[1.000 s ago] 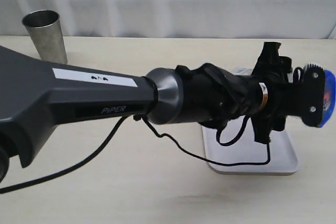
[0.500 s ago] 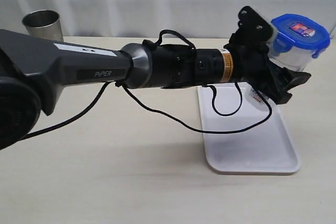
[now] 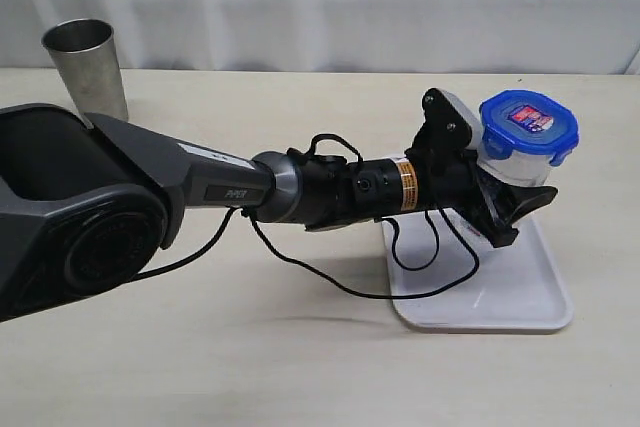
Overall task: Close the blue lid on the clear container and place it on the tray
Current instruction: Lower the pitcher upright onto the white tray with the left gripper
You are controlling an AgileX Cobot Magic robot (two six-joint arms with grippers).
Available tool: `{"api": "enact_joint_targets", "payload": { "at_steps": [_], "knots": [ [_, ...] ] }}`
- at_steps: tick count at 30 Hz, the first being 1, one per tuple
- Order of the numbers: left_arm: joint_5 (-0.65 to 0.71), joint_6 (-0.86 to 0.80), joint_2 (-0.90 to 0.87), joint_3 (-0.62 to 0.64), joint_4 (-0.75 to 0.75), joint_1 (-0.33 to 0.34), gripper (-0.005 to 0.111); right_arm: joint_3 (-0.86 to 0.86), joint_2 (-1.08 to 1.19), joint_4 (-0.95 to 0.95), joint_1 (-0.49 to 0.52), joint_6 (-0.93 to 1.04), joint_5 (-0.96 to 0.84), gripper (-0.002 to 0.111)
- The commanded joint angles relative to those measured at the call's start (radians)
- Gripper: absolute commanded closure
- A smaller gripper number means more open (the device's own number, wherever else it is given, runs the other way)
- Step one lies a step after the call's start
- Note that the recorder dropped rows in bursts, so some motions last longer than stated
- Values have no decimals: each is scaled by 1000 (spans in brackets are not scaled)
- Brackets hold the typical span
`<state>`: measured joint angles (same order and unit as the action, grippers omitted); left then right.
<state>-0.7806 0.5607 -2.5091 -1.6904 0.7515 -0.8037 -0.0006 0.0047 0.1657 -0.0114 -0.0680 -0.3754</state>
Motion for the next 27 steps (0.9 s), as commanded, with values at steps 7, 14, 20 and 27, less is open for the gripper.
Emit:
{"api": "enact_joint_targets", "payload": {
  "at_steps": [7,14,20,27],
  "knots": [
    [-6,-19,4,-9,-74,1,107,1,-5,-2,8,-1,11,104],
    [34,-15,4,-9,40,1,107,1,-5,-2,8,-1,11,104],
    [34,7,4,-9,5,1,107,1,-5,-2,8,-1,11,104],
    [44,79,4,-9,-32,1,107,1,-5,-2,8,-1,11,104]
  ]
}}
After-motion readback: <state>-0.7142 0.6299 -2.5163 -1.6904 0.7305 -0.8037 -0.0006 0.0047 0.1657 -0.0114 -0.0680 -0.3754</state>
